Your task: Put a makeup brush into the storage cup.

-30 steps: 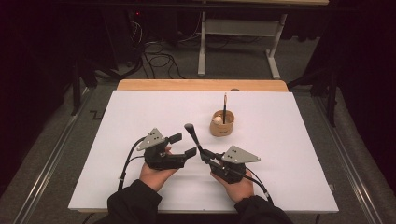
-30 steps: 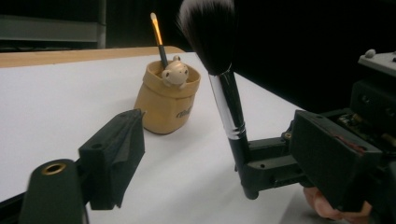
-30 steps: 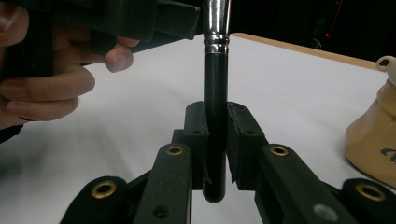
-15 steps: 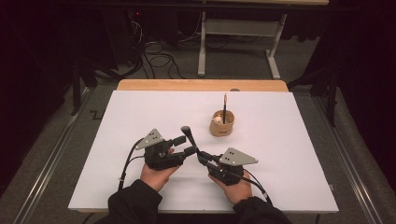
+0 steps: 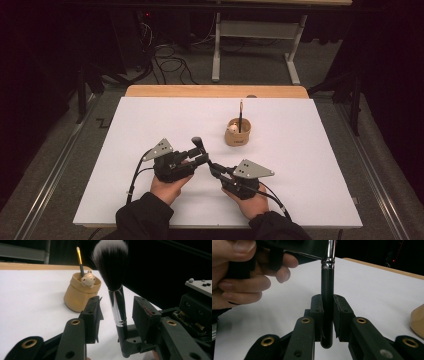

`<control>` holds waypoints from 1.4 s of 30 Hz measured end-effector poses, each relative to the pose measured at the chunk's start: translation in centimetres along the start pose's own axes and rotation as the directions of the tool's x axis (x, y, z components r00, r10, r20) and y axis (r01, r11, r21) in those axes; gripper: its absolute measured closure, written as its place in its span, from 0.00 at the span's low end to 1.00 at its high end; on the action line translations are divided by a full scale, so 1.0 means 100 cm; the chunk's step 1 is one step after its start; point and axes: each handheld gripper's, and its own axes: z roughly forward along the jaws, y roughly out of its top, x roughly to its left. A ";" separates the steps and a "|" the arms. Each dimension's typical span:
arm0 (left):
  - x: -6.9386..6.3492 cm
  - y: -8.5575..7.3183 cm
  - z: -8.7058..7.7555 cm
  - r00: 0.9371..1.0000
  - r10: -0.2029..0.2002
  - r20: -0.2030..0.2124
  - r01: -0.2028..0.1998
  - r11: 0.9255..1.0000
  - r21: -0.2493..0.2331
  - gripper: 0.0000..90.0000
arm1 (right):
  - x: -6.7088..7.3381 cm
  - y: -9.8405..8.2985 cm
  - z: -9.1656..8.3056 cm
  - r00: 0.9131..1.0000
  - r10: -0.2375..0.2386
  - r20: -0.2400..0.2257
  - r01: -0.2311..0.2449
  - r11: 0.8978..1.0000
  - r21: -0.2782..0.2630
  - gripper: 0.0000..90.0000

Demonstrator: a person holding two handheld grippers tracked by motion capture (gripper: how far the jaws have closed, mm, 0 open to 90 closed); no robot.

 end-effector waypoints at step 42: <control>0.003 -0.003 0.000 0.998 -0.031 0.060 0.033 0.999 -0.019 0.87 | 0.002 -0.002 0.003 1.000 -0.019 -0.006 0.020 1.000 0.016 0.90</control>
